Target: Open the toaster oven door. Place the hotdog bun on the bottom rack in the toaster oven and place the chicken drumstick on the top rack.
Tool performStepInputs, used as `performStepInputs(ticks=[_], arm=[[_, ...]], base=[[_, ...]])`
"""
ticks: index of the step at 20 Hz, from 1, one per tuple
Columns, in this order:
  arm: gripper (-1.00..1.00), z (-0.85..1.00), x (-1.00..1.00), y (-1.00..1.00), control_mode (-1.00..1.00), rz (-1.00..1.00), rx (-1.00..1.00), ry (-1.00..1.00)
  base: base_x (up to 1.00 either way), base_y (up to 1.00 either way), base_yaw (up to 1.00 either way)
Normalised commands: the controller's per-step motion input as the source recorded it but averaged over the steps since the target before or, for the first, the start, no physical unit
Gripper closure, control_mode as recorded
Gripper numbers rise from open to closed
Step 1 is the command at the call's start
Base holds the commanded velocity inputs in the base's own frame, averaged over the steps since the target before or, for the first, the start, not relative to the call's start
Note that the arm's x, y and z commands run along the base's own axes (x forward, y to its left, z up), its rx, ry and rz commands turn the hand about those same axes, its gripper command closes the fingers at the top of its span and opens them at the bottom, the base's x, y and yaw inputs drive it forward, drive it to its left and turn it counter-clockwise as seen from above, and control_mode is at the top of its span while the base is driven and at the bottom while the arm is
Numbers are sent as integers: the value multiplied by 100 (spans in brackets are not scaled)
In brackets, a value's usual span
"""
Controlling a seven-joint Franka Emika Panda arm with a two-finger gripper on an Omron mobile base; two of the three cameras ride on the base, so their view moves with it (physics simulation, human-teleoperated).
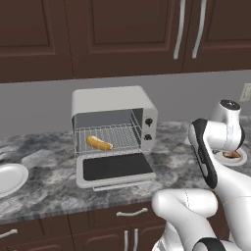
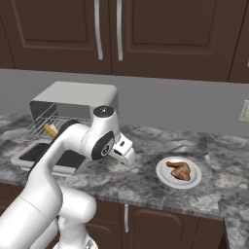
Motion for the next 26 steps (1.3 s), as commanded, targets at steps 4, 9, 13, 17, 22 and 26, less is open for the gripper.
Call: performStepInputs(ticks=[4, 9, 13, 17, 22, 26], arm=[[-100, 0, 0, 0, -100, 0, 0, 0], [-100, 0, 0, 0, -100, 0, 0, 0], [-100, 0, 0, 0, -100, 0, 0, 0], [-100, -1, 0, -5, -100, 0, 0, 0], [-100, -5, 0, -55, -100, 0, 3, -3], [-100, 0, 0, -64, -100, 3, 2, -7]], base=[[0, 0, 0], [0, 0, 0], [0, 0, 0], [0, 0, 0], [0, 0, 0], [0, 0, 0]])
